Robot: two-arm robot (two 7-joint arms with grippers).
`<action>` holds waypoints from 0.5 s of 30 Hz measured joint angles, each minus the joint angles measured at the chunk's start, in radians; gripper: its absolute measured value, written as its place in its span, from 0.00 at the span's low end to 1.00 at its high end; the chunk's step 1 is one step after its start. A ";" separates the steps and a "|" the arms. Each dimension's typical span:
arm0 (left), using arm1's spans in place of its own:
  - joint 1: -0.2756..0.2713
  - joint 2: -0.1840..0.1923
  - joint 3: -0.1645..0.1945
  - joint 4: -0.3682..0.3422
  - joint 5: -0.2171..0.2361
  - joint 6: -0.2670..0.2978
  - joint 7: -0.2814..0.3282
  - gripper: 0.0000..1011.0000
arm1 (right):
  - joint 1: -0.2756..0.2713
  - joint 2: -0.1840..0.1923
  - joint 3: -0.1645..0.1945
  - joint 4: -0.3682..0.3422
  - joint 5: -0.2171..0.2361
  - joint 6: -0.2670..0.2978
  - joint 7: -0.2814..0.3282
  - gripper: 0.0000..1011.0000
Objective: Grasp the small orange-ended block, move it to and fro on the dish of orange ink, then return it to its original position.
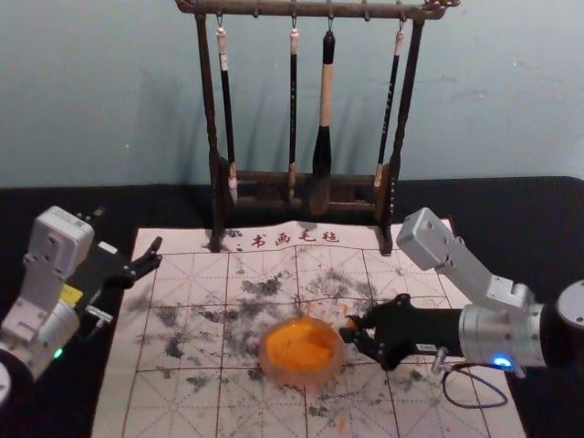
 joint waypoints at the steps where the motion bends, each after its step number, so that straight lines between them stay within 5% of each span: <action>1: 0.000 0.000 0.000 0.000 0.000 0.000 0.000 0.99 | -0.002 0.003 0.000 -0.003 0.000 0.001 0.001 0.11; 15: 0.000 0.000 0.000 0.000 0.000 0.000 0.000 0.99 | -0.012 0.025 -0.016 -0.037 0.005 0.003 0.030 0.11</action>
